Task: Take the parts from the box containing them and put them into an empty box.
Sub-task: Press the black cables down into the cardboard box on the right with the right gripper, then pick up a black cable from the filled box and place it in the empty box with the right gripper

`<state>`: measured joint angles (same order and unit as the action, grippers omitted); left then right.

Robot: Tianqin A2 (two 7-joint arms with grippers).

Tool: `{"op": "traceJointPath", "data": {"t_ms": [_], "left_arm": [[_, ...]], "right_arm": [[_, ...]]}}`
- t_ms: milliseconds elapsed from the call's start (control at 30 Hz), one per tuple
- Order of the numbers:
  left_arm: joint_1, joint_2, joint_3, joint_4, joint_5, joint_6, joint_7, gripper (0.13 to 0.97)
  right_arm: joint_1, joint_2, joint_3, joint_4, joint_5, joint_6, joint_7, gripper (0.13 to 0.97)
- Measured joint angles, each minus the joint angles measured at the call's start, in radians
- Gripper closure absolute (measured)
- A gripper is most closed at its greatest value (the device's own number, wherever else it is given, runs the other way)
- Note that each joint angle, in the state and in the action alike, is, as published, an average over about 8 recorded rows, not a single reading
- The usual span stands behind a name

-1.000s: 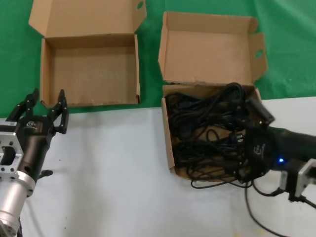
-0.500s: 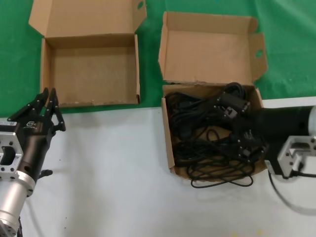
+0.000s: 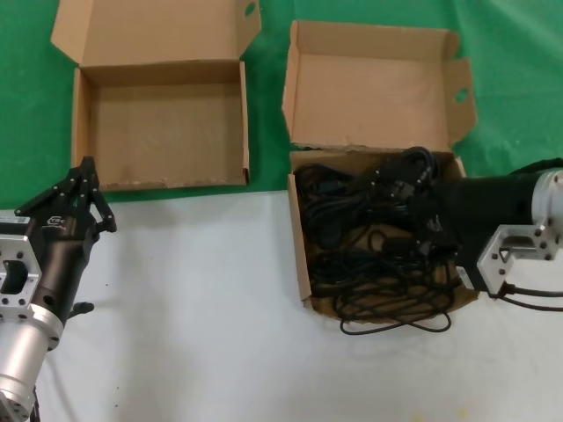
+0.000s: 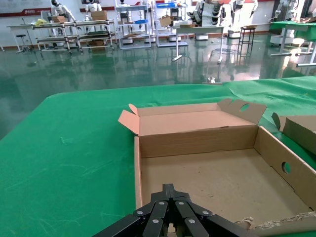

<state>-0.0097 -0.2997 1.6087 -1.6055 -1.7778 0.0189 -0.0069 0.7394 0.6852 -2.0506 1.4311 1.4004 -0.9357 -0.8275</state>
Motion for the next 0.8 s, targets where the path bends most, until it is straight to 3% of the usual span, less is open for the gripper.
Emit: {"op": "traceJointPath", "data": {"t_ms": [267,533,800], "left_arm": [[0.000,0.000,0.000,0.000,0.000,0.000,0.000,0.952],[0.000,0.000,0.000,0.000,0.000,0.000,0.000,0.952],[0.000,0.000,0.000,0.000,0.000,0.000,0.000,0.952]], "right_arm": [[0.010,-0.003,-0.010,-0.038,-0.005,0.017,-0.019,0.414],[0.019,-0.012,-0.014,-0.070,-0.011,0.044,-0.037,0.628],[0.028,-0.019,-0.020,-0.088,-0.023,0.065,-0.037,0.777]]}}
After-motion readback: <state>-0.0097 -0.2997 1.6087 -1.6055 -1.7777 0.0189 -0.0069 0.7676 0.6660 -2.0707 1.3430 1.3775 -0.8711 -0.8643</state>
